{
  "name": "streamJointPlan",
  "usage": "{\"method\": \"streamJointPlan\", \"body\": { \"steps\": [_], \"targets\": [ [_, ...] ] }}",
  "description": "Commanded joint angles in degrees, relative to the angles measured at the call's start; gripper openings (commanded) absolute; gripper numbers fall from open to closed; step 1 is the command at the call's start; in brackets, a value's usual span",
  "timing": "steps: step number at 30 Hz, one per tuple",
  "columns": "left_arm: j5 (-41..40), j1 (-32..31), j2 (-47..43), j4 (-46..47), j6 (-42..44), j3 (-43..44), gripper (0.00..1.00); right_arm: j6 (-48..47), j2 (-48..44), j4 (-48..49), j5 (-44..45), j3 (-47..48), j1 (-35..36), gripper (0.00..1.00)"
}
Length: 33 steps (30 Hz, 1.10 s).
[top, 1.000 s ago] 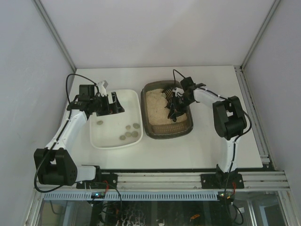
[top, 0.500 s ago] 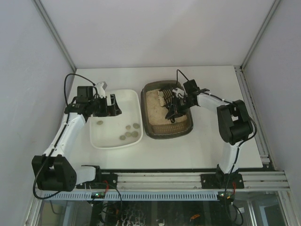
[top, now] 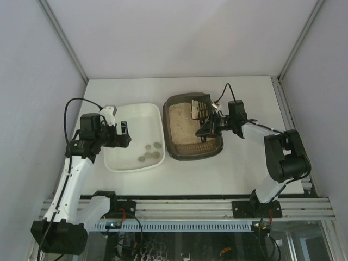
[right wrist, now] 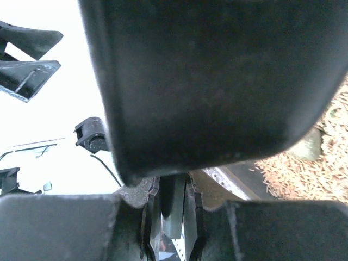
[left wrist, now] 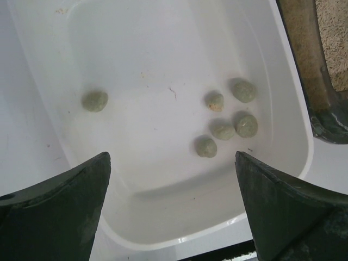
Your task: Clean the litter box
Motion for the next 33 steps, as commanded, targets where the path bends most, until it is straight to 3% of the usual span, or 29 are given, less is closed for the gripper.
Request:
{"method": "streamJointPlan", "body": {
  "steps": [1,4,6,10,13,20,24,26,33],
  "targets": [
    [-1.40,-0.05,-2.64,-2.37,2.38,-1.65,1.00,2.55,-3.98,13.04,-0.37,-1.84,1.16,0.00],
    [2.39,-0.05,0.49,-6.11,5.29,-1.01,1.00,7.41,-3.95,23.84,-2.24,-5.96,2.00,0.00],
    [3.16,-0.01,3.24,-7.59,6.24,-0.05,1.00,16.46,-3.47,44.12,-2.99,-11.15,2.13,0.00],
    [5.18,-0.04,8.26,-9.93,8.33,1.41,1.00,35.25,1.50,72.01,-2.57,-15.95,2.12,0.00],
    [4.92,0.00,8.53,-9.47,8.99,0.94,0.99,40.34,3.37,82.54,-1.06,-17.03,2.57,0.00],
    [2.47,0.06,-0.97,-4.45,8.62,-2.18,0.99,18.87,-5.52,58.07,2.17,-16.10,7.27,0.00],
    [0.00,0.05,-2.87,-3.71,8.49,-2.08,1.00,1.89,-11.18,31.85,10.89,-11.01,9.97,0.00],
    [-1.32,0.08,-3.31,-3.17,8.28,-2.11,1.00,-4.13,-13.35,23.38,14.48,-8.90,11.94,0.00],
    [-0.18,0.06,-2.49,-3.12,8.52,-2.27,1.00,0.25,-13.62,26.02,13.90,-9.33,10.44,0.00]
  ]
}}
